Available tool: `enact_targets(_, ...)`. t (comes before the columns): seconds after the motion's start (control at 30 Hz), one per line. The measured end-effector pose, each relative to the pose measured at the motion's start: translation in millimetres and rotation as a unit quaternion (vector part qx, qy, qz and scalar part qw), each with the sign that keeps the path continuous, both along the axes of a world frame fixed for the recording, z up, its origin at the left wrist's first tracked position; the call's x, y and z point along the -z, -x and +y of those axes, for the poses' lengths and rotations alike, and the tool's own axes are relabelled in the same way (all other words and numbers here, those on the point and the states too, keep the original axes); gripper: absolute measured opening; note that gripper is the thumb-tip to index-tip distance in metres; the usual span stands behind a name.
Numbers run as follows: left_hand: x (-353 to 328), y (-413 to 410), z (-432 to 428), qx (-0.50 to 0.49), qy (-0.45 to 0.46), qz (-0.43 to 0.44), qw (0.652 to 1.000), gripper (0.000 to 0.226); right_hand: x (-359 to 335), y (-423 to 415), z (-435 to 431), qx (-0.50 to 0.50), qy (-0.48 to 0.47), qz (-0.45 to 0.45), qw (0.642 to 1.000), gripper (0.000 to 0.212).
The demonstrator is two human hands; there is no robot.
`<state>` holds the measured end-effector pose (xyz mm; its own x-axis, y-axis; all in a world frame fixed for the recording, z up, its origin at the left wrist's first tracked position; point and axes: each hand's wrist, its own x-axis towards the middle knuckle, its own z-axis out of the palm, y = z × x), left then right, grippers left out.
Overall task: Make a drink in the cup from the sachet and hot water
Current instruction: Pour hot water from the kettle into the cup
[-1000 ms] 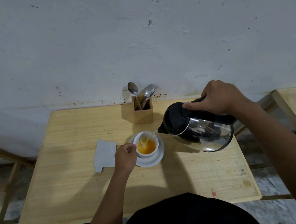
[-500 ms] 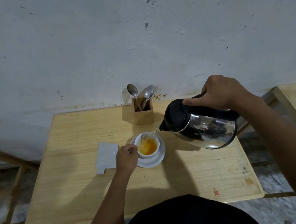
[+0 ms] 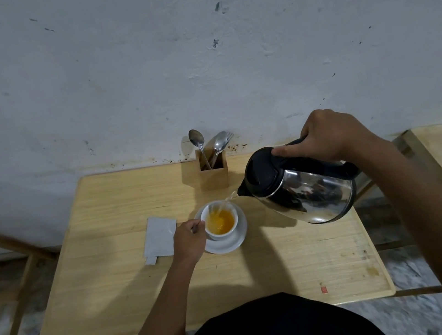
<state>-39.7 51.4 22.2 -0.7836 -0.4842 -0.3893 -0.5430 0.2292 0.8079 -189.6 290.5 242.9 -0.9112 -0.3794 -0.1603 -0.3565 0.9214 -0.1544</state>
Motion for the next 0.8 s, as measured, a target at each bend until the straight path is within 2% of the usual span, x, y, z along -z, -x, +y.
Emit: enact_targets(0.8, 1, 0, 0, -0.016, -0.014, -0.012, 1.000, 0.024, 6, 1, 11, -0.002, 0.034, -0.006, 0.999, 0.078)
